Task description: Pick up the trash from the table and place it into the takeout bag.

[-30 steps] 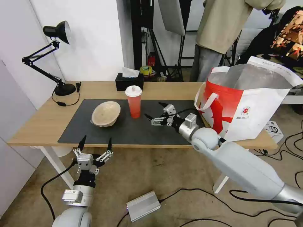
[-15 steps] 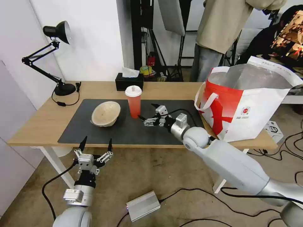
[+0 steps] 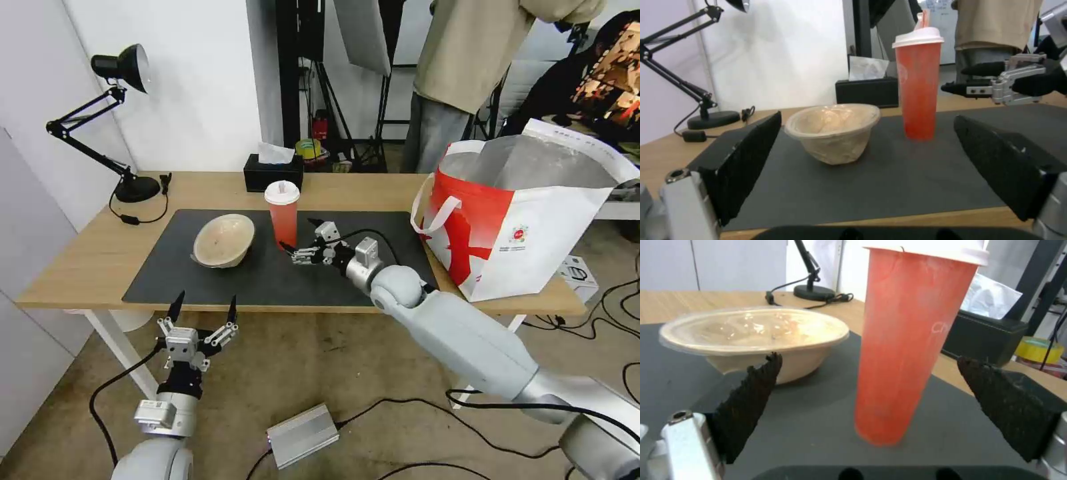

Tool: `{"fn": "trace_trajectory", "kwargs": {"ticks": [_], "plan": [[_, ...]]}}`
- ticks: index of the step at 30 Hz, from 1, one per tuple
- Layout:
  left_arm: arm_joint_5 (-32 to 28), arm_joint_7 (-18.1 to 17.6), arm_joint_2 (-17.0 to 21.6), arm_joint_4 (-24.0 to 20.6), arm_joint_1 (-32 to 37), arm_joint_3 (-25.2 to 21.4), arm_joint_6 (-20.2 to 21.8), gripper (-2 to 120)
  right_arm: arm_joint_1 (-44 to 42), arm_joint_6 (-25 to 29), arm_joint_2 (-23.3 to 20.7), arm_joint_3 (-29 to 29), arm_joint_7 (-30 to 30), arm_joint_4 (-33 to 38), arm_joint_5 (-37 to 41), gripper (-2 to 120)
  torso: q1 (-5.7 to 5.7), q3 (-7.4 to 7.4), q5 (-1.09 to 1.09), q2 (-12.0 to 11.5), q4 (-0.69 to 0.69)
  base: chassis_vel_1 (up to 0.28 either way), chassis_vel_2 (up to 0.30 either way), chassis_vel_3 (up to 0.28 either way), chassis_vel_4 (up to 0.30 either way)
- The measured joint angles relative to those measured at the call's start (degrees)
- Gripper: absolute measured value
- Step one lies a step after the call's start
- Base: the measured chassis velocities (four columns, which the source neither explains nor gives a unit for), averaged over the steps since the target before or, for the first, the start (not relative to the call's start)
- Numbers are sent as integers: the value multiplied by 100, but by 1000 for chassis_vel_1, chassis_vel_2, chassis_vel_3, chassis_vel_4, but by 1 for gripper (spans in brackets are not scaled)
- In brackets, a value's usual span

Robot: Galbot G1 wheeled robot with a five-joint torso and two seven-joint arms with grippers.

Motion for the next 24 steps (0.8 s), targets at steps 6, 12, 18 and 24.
{"fn": "trace_trajectory", "kwargs": {"ticks": [6,12,18,24], "plan": [[0,0,-1,5,-6,5,-1,100,12,56,99,47,-42,-212,-46,100,0,0,0,0,0,0,0,0,0],[2,0,-1,5,-6,7,-3,100,35,143,221,106,-101,-439,-122,100,0,0,0,0,0,0,0,0,0],[3,3,-6,6,7,7,-9,100,84,214,351,200,-166,-732,-202,100,0,0,0,0,0,0,0,0,0],[5,3,-6,9,9,7,-13,100,89,249,450,246,-196,-878,-255,100,0,0,0,0,0,0,0,0,0]]}}
